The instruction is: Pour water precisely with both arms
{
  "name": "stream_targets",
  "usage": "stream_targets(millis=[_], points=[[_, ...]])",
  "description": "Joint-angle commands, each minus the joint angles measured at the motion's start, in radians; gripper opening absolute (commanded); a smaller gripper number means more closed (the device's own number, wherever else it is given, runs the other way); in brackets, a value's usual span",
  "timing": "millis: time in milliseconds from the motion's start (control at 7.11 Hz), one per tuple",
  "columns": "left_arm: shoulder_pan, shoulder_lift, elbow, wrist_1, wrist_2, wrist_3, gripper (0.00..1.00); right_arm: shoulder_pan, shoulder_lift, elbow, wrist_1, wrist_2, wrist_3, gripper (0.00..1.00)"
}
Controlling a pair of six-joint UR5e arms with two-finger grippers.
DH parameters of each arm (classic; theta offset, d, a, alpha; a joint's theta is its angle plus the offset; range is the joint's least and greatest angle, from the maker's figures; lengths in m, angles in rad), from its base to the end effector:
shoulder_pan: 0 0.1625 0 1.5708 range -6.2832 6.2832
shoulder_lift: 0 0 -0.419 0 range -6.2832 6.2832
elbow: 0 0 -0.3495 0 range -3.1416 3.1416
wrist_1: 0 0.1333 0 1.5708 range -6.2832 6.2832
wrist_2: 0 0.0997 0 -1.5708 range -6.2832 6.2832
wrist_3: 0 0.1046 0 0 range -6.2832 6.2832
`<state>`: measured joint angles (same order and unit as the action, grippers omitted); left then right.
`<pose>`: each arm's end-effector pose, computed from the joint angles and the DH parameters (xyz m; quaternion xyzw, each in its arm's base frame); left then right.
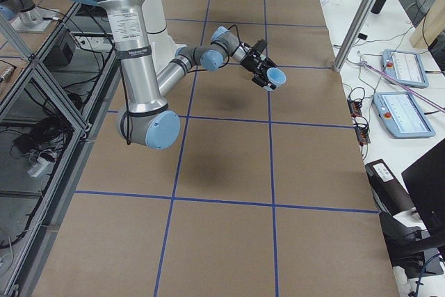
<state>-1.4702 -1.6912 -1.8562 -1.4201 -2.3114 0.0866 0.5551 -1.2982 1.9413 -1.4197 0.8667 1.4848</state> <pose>-0.0135 -0.4912 0.4900 0.1161 0.3598 0.1323 0.9163 -0.3353 -0.4445 0.3412 0.4162 -0.2443 0.3309 0.8109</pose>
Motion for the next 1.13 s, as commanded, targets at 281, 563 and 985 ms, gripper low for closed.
stream_targets(millis=[281,563,985], points=[[0.001,0.016,0.0,0.001,-0.049,-0.005,1.0,-0.066,-0.017,-0.012,0.371,0.063,-0.409,0.0],[0.002,0.018,0.002,0.001,-0.054,-0.011,1.0,-0.113,-0.018,-0.077,0.598,0.215,-0.507,0.0],[0.004,0.018,0.002,0.003,-0.054,-0.015,1.0,-0.106,-0.024,-0.075,0.654,0.447,-0.799,0.0]])
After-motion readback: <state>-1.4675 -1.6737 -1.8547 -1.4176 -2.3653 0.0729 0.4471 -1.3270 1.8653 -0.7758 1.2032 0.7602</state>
